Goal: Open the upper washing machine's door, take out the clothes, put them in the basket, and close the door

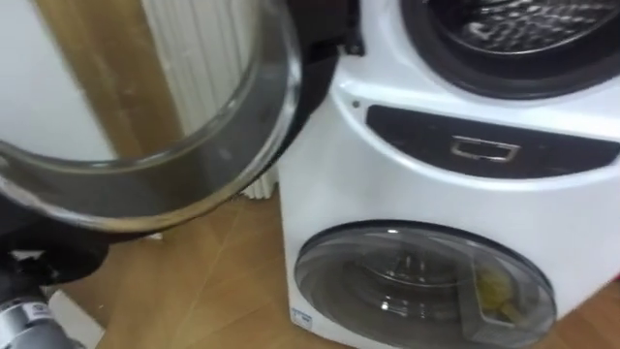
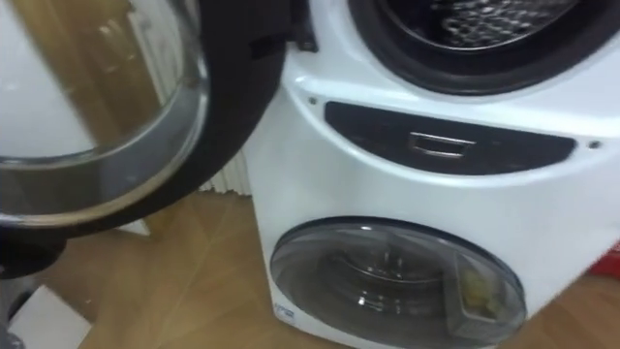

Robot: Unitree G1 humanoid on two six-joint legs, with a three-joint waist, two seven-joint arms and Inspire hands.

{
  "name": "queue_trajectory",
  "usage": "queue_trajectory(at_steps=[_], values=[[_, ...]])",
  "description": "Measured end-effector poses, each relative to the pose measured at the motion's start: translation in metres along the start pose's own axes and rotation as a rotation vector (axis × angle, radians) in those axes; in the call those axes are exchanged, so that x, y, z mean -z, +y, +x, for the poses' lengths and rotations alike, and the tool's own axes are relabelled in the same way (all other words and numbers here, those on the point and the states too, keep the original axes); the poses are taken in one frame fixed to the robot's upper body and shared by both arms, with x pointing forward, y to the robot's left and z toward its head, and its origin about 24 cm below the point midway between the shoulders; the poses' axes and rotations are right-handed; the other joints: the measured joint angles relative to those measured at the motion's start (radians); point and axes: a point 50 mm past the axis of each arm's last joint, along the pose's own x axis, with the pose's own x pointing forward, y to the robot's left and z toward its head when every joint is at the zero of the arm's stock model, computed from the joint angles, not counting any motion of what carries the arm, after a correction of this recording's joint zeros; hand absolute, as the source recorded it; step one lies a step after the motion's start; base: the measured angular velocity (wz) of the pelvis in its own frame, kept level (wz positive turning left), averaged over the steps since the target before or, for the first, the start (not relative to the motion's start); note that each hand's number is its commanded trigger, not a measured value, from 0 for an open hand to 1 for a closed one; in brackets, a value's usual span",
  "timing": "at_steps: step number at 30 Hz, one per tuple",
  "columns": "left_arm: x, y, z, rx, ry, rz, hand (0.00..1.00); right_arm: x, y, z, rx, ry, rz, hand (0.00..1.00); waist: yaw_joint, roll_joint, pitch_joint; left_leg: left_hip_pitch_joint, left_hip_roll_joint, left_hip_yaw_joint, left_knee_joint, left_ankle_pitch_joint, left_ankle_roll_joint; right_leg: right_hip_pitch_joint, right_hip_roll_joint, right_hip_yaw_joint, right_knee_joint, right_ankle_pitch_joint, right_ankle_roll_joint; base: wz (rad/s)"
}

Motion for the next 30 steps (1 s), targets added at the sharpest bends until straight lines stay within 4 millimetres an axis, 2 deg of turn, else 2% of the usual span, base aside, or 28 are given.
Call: queue_trajectory(at_steps=[2,3,4,5,6,8,9,11,12,13,14,15,16,17,18,19,20,21,22,23,24,25,26,27,28,29,30], values=[[-0.002,0.001,-0.008,0.019,-0.026,0.025,0.0,-0.002,0.003,0.001,-0.013,-0.002,-0.028,0.0,0.0,0.0,0.0001,0.001,-0.003,-0.002,-0.005,0.003,0.004,-0.006,-0.002,-0.001,0.007,0.001,0.0,0.09],[-0.002,0.003,-0.013,0.019,-0.038,0.037,0.0,-0.006,0.005,0.001,-0.024,-0.001,-0.065,0.0,0.0,0.001,0.0016,0.001,-0.003,-0.003,-0.009,0.004,0.007,-0.034,0.005,0.002,0.001,-0.005,-0.006,-0.03],[-0.002,0.002,-0.015,0.015,-0.04,0.051,0.0,-0.009,0.007,0.002,-0.031,-0.005,-0.086,0.0,-0.002,-0.001,0.003,0.002,-0.007,-0.001,-0.007,0.004,0.007,-0.085,0.022,0.004,-0.036,0.026,-0.027,0.03],[-0.001,0.001,-0.017,0.02,-0.036,0.05,0.0,-0.012,0.006,0.002,-0.029,-0.014,-0.08,0.0,-0.01,-0.001,0.004,0.007,-0.01,-0.001,-0.005,0.004,0.007,-0.109,0.029,0.012,-0.033,0.06,0.009,0.45],[0.0,-0.006,-0.023,0.046,-0.022,0.039,0.0,-0.016,0.004,0.002,-0.022,-0.036,-0.06,0.0,-0.038,0.011,0.0029,0.018,-0.012,0.008,-0.007,0.008,0.014,-0.111,0.029,0.009,-0.006,0.068,0.002,0.68],[-0.006,-0.01,-0.034,0.08,-0.057,0.042,0.0,-0.021,0.006,0.003,-0.025,-0.041,-0.085,0.0,-0.048,0.011,0.0045,0.021,-0.014,0.033,-0.012,0.01,0.016,-0.103,0.025,0.038,-0.001,0.069,0.002,0.56],[-0.011,-0.014,-0.042,0.11,-0.081,0.04,0.0,-0.022,0.007,0.003,-0.031,-0.039,-0.102,0.0,-0.049,0.012,0.0048,0.023,-0.018,0.062,-0.015,0.01,0.016,-0.101,0.025,0.04,-0.002,0.075,-0.004,0.33],[-0.016,-0.019,-0.053,0.142,-0.091,0.018,0.0,-0.021,0.009,0.003,-0.038,-0.036,-0.117,0.0,-0.054,0.012,0.004,0.02,-0.019,0.159,0.006,0.01,0.015,-0.096,0.025,0.039,-0.003,0.088,-0.02,0.21],[-0.016,-0.025,-0.061,0.17,-0.077,0.0,0.0,-0.02,0.009,0.003,-0.042,-0.032,-0.127,0.0,-0.054,0.001,0.0035,-0.012,-0.024,0.228,0.1,0.008,-0.002,-0.083,-0.002,0.055,-0.001,0.099,-0.018,0.07],[-0.02,-0.034,-0.067,0.229,-0.083,-0.019,0.0,-0.019,0.012,0.003,-0.048,-0.03,-0.122,0.0,-0.03,-0.069,0.0189,-0.093,-0.055,0.189,0.273,0.035,-0.071,-0.068,-0.092,0.159,0.008,0.094,0.025,0.05],[-0.023,-0.039,-0.073,0.272,-0.098,-0.031,0.0,-0.017,0.012,0.003,-0.045,-0.023,-0.113,0.0,-0.014,-0.081,0.0216,-0.129,-0.074,0.122,0.282,0.031,-0.085,-0.069,-0.115,0.208,0.007,0.089,0.044,0.18],[-0.037,-0.047,-0.084,0.338,-0.18,-0.052,0.0,-0.016,0.006,0.003,-0.023,-0.016,-0.088,0.0,0.002,-0.04,0.0044,-0.135,-0.033,-0.041,0.146,-0.017,-0.055,-0.115,-0.095,0.207,0.026,0.08,0.065,0.11],[-0.046,-0.05,-0.089,0.358,-0.26,-0.036,0.0,-0.025,0.013,0.004,-0.032,-0.04,-0.075,0.0,0.001,-0.043,0.0082,-0.141,-0.039,0.022,0.121,-0.016,0.03,-0.143,-0.091,0.202,0.049,0.063,0.084,0.08],[-0.047,-0.052,-0.091,0.381,-0.274,-0.021,0.0,-0.025,0.017,0.004,-0.042,-0.045,-0.073,0.0,-0.004,-0.045,0.007,-0.133,-0.035,0.061,0.111,-0.014,0.034,-0.141,-0.092,0.185,0.049,0.068,0.078,-0.23],[-0.045,-0.055,-0.093,0.417,-0.276,0.0,0.0,-0.023,0.024,0.003,-0.071,-0.047,-0.072,0.0,-0.011,-0.044,0.0073,-0.096,-0.025,0.144,0.084,-0.003,0.052,-0.13,-0.08,0.159,0.049,0.076,0.066,-0.16],[-0.044,-0.059,-0.096,0.46,-0.287,0.021,0.0,-0.021,0.027,0.003,-0.088,-0.05,-0.068,0.0,-0.033,-0.044,0.0071,-0.051,-0.023,0.219,0.045,0.0,0.057,-0.111,-0.074,0.126,0.056,0.073,0.063,-0.14],[-0.044,-0.06,-0.099,0.488,-0.3,0.03,0.0,-0.019,0.027,0.002,-0.092,-0.046,-0.056,0.0,-0.038,-0.042,0.0069,-0.029,-0.024,0.249,0.027,0.001,0.058,-0.108,-0.064,0.102,0.067,0.072,0.061,-0.1],[-0.045,-0.064,-0.104,0.541,-0.335,0.058,0.0,-0.019,0.028,0.002,-0.094,-0.049,-0.038,0.0,-0.043,-0.036,0.0052,0.006,-0.025,0.301,0.006,0.001,0.058,-0.108,-0.05,0.063,0.09,0.066,0.052,-0.24],[-0.046,-0.068,-0.111,0.6,-0.379,0.089,0.0,-0.021,0.029,0.002,-0.101,-0.059,-0.04,0.0,-0.054,-0.029,0.0002,0.03,-0.025,0.338,0.0,-0.009,0.038,-0.104,-0.036,0.041,0.104,0.062,0.042,-0.29],[-0.05,-0.07,-0.115,0.629,-0.407,0.078,0.0,-0.022,0.029,0.002,-0.103,-0.061,-0.043,0.0,-0.06,-0.025,-0.0024,0.042,-0.025,0.354,0.0,-0.017,0.011,-0.102,-0.027,0.037,0.105,0.061,0.036,-0.32],[-0.055,-0.074,-0.123,0.679,-0.46,0.071,0.0,-0.02,0.029,0.002,-0.105,-0.059,-0.051,0.0,-0.064,-0.026,-0.0125,0.054,-0.028,0.371,0.026,-0.023,-0.057,-0.099,-0.014,0.027,0.104,0.069,0.016,-0.56],[-0.062,-0.079,-0.131,0.732,-0.532,0.071,0.0,-0.017,0.03,0.002,-0.108,-0.054,-0.063,0.0,-0.044,-0.066,-0.0044,0.014,-0.048,0.284,0.154,-0.019,-0.082,-0.095,-0.063,0.064,0.124,0.067,0.019,-0.71],[-0.065,-0.081,-0.134,0.751,-0.571,0.073,0.0,-0.016,0.029,0.002,-0.104,-0.051,-0.064,0.0,-0.033,-0.073,-0.0046,-0.016,-0.059,0.203,0.198,-0.034,-0.066,-0.094,-0.07,0.145,0.128,0.061,0.046,-0.58],[-0.077,-0.084,-0.142,0.792,-0.681,0.055,0.0,-0.017,0.028,0.002,-0.1,-0.055,-0.061,0.0,-0.054,-0.063,-0.0196,-0.044,-0.043,0.073,0.198,-0.116,-0.052,-0.124,-0.061,0.187,0.146,0.021,0.09,-0.41],[-0.083,-0.086,-0.148,0.814,-0.745,0.061,0.0,-0.018,0.03,0.002,-0.105,-0.058,-0.065,0.0,-0.067,-0.06,-0.0216,-0.044,-0.034,0.158,0.194,-0.115,-0.002,-0.126,-0.059,0.159,0.16,-0.007,0.097,-0.35],[-0.083,-0.087,-0.15,0.829,-0.761,0.075,0.0,-0.019,0.03,0.002,-0.108,-0.063,-0.069,0.0,-0.069,-0.058,-0.0215,-0.02,-0.028,0.194,0.171,-0.112,0.001,-0.118,-0.061,0.142,0.151,-0.002,0.088,-0.82],[-0.081,-0.088,-0.152,0.845,-0.786,0.1,0.0,-0.016,0.03,0.001,-0.109,-0.06,-0.072,0.0,-0.065,-0.055,-0.0215,0.034,-0.026,0.24,0.114,-0.094,0.017,-0.082,-0.057,0.104,0.132,0.013,0.077,-1.04]])
